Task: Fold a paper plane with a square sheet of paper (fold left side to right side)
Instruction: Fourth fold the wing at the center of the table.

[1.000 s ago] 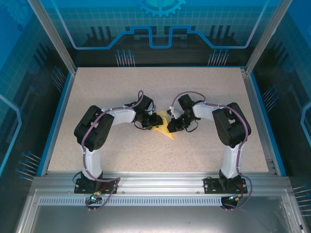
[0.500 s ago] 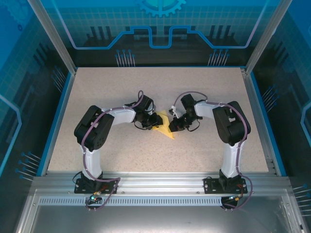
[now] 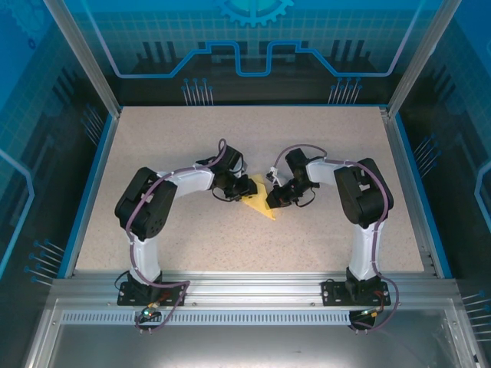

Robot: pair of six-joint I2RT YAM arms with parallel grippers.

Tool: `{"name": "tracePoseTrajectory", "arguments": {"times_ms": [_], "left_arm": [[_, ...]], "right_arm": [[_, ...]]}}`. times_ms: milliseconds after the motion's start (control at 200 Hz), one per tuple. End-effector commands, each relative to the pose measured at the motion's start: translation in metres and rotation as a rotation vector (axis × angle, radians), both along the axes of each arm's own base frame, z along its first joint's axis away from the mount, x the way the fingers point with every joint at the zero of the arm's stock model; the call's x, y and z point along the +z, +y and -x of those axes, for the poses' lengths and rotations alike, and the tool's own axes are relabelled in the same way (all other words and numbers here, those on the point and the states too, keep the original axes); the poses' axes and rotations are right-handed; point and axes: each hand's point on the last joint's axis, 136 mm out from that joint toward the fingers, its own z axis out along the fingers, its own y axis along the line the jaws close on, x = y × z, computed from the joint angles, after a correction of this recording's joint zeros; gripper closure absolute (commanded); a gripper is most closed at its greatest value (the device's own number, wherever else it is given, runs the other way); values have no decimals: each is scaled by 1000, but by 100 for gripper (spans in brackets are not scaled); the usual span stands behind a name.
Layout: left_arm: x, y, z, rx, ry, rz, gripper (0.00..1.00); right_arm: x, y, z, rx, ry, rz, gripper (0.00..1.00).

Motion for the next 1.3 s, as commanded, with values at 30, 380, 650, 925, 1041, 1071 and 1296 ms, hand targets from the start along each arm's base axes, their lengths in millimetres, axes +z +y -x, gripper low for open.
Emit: {"name": "tracePoseTrajectory", "arguments": {"times_ms": [30,380,650,925,1041,1071,1296], "left_arm": [[19,-12,-4,-45,-31,27,76],[7,-26,-18,-55,-11,56,77],[-18,-19,-20,-31,29,-7,77],[-43,-5,-9,-6,78,-78,78],[-49,0,-5,-1,90,-97,78],[-49,1,-5,3,91,-101,79],[-53,4,-1,11,97,-108,80]], "right_arm": [[-9,-6,-1,-2,28,18,91],[-12,-6,0,-1,40,20,90],[-13,-6,0,-2,48,23,89],[-6,-6,-2,-6,31,24,85],[1,-9,-5,-25,16,22,83],[3,-10,-6,-33,12,22,81],[29,-31,-14,-133,-31,27,75]]}}
